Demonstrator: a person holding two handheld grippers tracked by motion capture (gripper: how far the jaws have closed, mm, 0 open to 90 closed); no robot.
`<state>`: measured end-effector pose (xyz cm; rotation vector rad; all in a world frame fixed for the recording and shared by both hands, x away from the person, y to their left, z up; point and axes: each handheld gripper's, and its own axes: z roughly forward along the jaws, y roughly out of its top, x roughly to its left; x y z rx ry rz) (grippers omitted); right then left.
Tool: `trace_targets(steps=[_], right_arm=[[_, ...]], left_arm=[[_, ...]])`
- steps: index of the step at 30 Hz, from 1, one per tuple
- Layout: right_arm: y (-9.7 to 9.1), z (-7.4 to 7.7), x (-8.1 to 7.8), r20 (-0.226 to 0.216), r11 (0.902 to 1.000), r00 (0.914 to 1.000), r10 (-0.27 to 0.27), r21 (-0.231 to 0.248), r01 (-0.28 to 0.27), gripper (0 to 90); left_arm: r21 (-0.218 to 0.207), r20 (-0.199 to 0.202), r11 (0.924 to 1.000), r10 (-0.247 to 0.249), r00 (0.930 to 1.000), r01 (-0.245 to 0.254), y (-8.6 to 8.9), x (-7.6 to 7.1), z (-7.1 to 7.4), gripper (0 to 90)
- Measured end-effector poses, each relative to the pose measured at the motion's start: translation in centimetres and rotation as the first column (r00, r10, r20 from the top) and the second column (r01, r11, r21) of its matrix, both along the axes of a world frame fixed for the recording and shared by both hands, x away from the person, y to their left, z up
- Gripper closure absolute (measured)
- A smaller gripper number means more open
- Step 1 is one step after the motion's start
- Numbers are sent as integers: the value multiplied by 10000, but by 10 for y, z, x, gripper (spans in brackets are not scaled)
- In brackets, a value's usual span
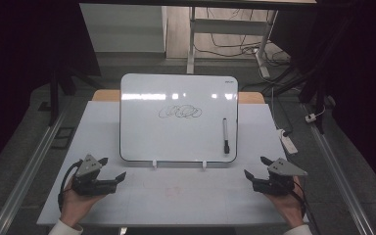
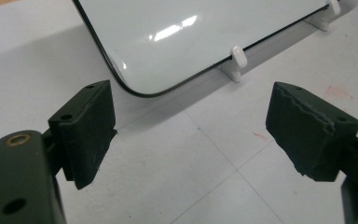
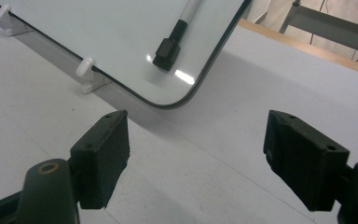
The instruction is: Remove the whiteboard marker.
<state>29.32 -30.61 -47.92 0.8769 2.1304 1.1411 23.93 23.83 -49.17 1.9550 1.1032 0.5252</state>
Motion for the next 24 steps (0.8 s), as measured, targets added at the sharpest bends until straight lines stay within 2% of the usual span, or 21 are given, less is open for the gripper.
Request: trace_targets(steps=[8, 13, 20, 24], right_arm=[[-2, -1, 0, -15, 9999, 10000, -31, 133, 31, 249], [-3, 0, 0, -82, 9996, 9999, -115, 260, 117, 272], [-1, 9, 1, -111, 9987, 9996, -271, 419, 276, 278], [7, 17, 5, -209, 9986, 9991, -368, 374, 376, 276]], left_arm=[[158, 159, 9998, -121, 9998, 118, -4, -1, -6, 166], [82, 275, 10000, -42, 9996, 40, -4, 0, -5, 163], [227, 258, 9997, -67, 9996, 61, -7, 4, -7, 158], [406, 239, 9991, -84, 9997, 74, -9, 7, -8, 156]])
